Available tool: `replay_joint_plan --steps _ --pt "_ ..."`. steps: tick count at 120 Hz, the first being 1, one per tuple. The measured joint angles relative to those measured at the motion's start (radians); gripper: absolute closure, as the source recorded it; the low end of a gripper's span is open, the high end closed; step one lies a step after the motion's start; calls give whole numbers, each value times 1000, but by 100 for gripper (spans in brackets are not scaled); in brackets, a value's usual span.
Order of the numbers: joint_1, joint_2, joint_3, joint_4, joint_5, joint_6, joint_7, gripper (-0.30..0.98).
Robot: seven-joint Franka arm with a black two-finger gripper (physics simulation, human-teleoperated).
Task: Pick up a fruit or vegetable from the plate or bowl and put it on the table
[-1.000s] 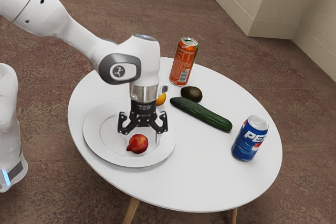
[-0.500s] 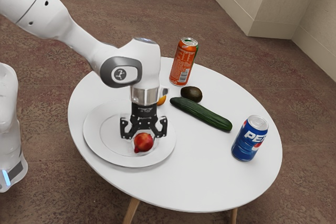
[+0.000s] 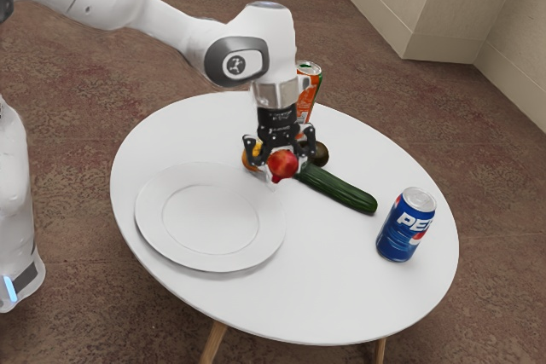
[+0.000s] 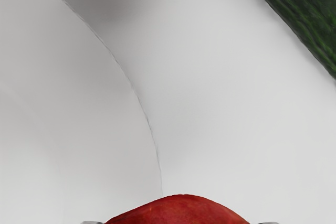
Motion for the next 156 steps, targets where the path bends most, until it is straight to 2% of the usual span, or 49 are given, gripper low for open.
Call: replay_joint_plan --steps 16,47,92,106,110,121,144,148,156 --pt "81 15 13 11 29 -29 11 39" --pt "221 -2 19 12 42 -51 28 39" --pt "337 84 47 89 51 -57 82 39" --pt "342 93 49 98 50 -58 99 39" --pt "340 93 59 98 47 -57 105 30" --pt "342 87 92 96 36 -56 124 16" --pt "314 58 100 109 29 -53 138 4" --pt "260 52 88 179 53 -71 90 3" --pt "133 109 74 487 127 -210 -40 2"
